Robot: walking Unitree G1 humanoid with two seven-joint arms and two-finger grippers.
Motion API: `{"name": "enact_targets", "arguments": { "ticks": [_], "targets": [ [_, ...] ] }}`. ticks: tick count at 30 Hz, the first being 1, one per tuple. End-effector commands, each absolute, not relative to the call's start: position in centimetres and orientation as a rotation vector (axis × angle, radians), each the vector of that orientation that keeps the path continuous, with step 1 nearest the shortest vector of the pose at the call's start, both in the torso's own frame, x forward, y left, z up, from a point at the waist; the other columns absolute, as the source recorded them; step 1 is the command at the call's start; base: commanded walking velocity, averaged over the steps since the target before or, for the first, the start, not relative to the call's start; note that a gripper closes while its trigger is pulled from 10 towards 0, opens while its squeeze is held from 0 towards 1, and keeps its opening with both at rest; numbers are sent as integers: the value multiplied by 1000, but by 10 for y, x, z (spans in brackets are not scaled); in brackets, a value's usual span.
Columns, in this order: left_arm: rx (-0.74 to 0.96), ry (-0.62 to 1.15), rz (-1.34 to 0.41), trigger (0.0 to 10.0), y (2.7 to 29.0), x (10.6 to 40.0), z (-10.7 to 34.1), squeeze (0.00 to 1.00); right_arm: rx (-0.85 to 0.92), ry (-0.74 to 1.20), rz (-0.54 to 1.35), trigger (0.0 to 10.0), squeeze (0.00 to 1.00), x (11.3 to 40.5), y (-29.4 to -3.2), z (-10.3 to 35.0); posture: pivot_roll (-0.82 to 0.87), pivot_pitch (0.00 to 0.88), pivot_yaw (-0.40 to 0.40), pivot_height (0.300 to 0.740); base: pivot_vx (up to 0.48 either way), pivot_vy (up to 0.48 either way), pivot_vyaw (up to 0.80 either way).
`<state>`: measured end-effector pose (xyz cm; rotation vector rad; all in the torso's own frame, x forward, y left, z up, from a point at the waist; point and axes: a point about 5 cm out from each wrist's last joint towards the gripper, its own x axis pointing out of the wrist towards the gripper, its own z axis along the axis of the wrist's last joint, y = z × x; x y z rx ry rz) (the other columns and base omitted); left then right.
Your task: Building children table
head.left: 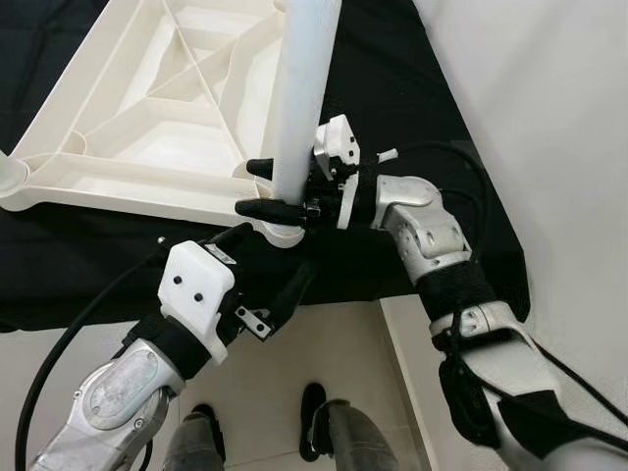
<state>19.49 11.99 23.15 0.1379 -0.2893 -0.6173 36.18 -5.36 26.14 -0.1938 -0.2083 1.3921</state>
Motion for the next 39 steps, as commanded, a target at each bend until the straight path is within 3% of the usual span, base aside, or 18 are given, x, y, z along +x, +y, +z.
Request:
{"name": "enact_targets", "arguments": {
  "ticks": [1, 8, 9, 10, 12, 14, 15, 18, 25, 26, 27, 28, 32, 33, 34, 36, 37, 39],
  "targets": [
    [140, -274, -627, 10000, 119, 192, 230, 0, -197, -189, 1430, 0, 0, 361, -51, 255, 182, 323, -120, 740, 0, 0, 0],
    [139, -273, -628, 10000, 119, 192, 230, 0, -228, -180, 1350, 0, 0, 366, -61, 249, 162, 326, -121, 740, 0, 0, 0],
    [137, -272, -630, 10000, 118, 192, 229, 0, -211, -133, 1224, 0, 0, 368, -64, 236, 164, 331, -121, 740, 0, 0, 0],
    [137, -272, -630, 10000, 118, 192, 229, 0, -211, -133, 1224, 0, 0, 368, -64, 236, 164, 331, -121, 740, 0, 0, 0],
    [135, -270, -633, 10000, 118, 191, 230, 0, -86, -36, 711, 0, 0, 361, -66, 201, 166, 345, -125, 740, 0, 0, 0],
    [135, -270, -633, 10000, 118, 191, 230, 0, -86, -36, 711, 0, 0, 361, -66, 201, 166, 345, -125, 740, 0, 0, 0],
    [135, -270, -632, 10000, 118, 191, 230, 0, -5, 18, 556, 0, 0, 349, -67, 188, 166, 345, -125, 740, 0, 0, 0],
    [131, -270, -637, 10000, 118, 193, 231, 0, -18, 31, 555, 0, 0, 322, -49, 173, 163, 345, -107, 740, 0, 0, 0],
    [132, -273, -641, 10000, 117, 194, 232, 0, -24, -9, 599, 0, 0, 337, -36, 189, 165, 346, -109, 740, 0, 0, 0],
    [134, -273, -638, 10000, 118, 194, 232, 0, -20, -23, 636, 10000, 0, 339, -32, 193, 166, 345, -110, 740, 0, 0, 0],
    [134, -273, -638, 10000, 118, 194, 232, 0, -20, -23, 636, 10000, 0, 339, -32, 193, 166, 345, -110, 740, 0, 0, 0],
    [137, -272, -635, 10000, 119, 194, 232, 0, -1, -30, 688, 10000, 1000, 336, -28, 199, 169, 344, -110, 740, 0, 0, 0],
    [138, -273, -631, 10000, 119, 194, 232, 0, 37, -66, 824, 10000, 1000, 332, -19, 216, 167, 341, -111, 740, 0, 0, 0],
    [137, -271, -632, 10000, 119, 195, 231, 0, 38, -101, 914, 10000, 796, 331, -15, 227, 167, 342, -115, 740, 0, 0, 0],
    [136, -271, -633, 10000, 118, 195, 230, 0, 33, -125, 970, 10000, 137, 331, -13, 235, 167, 342, -115, 740, 0, 0, 0],
    [136, -270, -634, 10000, 118, 195, 230, 0, 19, -150, 1033, 10000, 137, 330, -11, 241, 169, 340, -117, 740, 0, 0, 0],
    [135, -271, -634, 10000, 117, 195, 230, 0, 1, -171, 1088, 10000, 0, 330, -11, 245, 169, 340, -117, 740, 0, 0, 0],
    [135, -273, -631, 10000, 117, 195, 230, 0, -16, -192, 1181, 10000, 0, 333, -13, 251, 173, 339, -119, 740, 0, 0, 0]
  ]
}}
